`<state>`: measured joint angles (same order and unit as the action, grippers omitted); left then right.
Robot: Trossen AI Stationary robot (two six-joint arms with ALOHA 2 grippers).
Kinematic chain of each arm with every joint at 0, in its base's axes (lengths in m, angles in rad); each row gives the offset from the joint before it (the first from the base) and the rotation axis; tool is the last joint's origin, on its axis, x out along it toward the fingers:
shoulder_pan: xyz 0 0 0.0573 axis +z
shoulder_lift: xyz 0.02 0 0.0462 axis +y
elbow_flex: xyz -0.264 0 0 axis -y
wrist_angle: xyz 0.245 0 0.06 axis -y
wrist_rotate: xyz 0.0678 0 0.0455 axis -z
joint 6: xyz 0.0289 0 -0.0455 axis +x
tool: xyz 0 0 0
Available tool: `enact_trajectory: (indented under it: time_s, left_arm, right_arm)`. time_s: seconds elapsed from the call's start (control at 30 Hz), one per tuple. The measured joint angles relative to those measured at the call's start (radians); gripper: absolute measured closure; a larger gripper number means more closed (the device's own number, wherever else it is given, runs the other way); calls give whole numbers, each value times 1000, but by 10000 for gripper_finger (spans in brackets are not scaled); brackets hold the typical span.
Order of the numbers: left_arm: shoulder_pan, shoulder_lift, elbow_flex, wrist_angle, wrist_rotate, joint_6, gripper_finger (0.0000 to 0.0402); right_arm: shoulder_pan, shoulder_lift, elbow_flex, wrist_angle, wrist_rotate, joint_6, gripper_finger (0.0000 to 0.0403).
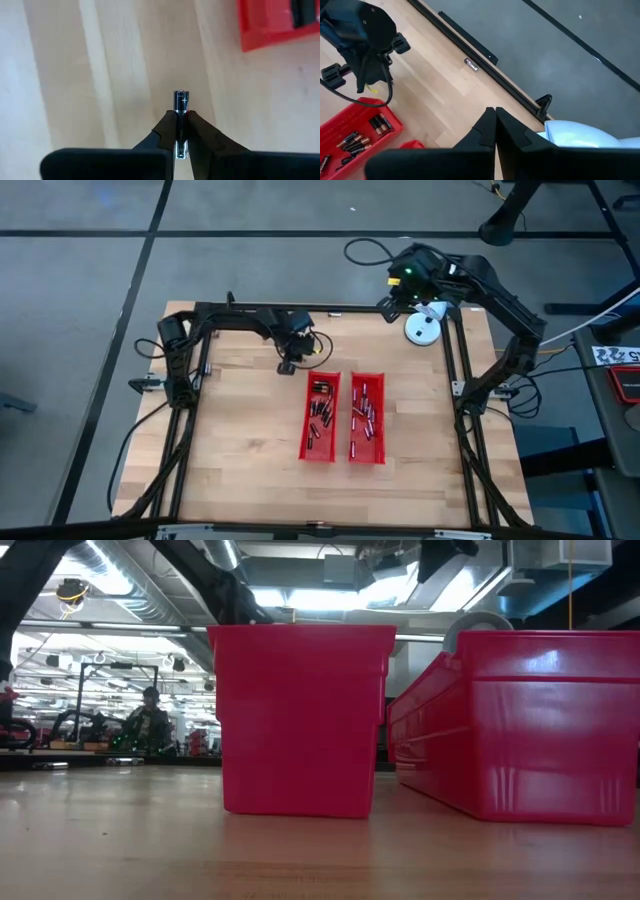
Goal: Sort batteries
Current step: Put the silver battery into the right red bin
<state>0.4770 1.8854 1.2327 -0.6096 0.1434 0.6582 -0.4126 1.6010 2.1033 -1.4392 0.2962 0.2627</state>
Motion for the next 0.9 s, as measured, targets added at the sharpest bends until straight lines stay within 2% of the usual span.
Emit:
enact_trajectory:
  time_s: [0.23,0.5,0.67,0.9]
  left_arm:
    - [17,-78,2,-79,7,-68,386]
    - [7,-218,2,-44,11,-171,381]
    - [-36,-297,4,85,26,-316,385]
    - [-163,-303,4,415,59,-467,382]
  right_arm:
    - [0,-13,0,2,10,-6,398]
    - [0,-13,0,5,10,-32,398]
    - [-8,-13,0,39,9,-56,398]
    - [-43,-15,0,99,-12,-90,398]
